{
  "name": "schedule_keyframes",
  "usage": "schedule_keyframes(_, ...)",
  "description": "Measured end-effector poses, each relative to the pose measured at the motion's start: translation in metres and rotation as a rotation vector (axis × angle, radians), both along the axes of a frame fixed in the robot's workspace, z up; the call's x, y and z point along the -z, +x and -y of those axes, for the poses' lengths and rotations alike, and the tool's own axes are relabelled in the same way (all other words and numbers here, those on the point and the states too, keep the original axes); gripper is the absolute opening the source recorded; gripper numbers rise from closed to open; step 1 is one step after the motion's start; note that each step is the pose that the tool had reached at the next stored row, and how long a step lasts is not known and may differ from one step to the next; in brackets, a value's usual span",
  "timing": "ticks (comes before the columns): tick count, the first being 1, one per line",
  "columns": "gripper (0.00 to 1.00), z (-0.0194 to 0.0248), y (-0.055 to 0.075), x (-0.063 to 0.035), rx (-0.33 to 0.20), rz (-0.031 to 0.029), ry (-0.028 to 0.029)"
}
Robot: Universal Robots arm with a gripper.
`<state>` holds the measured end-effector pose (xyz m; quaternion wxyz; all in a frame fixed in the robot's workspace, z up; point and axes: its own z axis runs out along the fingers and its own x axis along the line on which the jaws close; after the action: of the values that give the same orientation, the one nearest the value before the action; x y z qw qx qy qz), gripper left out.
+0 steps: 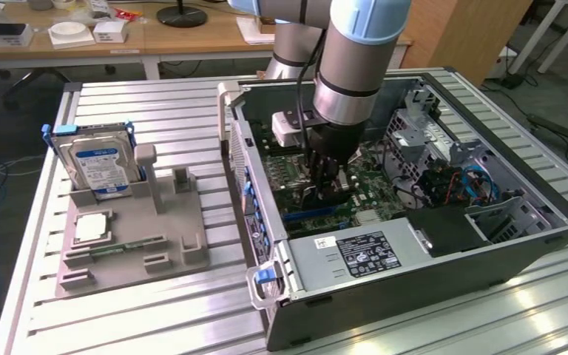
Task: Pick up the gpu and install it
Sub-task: 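Insert the gpu into the slot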
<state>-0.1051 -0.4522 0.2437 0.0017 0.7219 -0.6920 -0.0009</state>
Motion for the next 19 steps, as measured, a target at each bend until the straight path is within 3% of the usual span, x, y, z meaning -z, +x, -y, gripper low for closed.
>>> schedule_keyframes(12,0.27,0.0,-0.0013,0.0,0.0,0.0025,0.0)
schedule_keyframes(15,0.27,0.0,-0.0013,0.0001,0.0,0.0072,0.0001)
schedule_keyframes(19,0.27,0.0,-0.0013,0.0,0.0,0.0073,0.0)
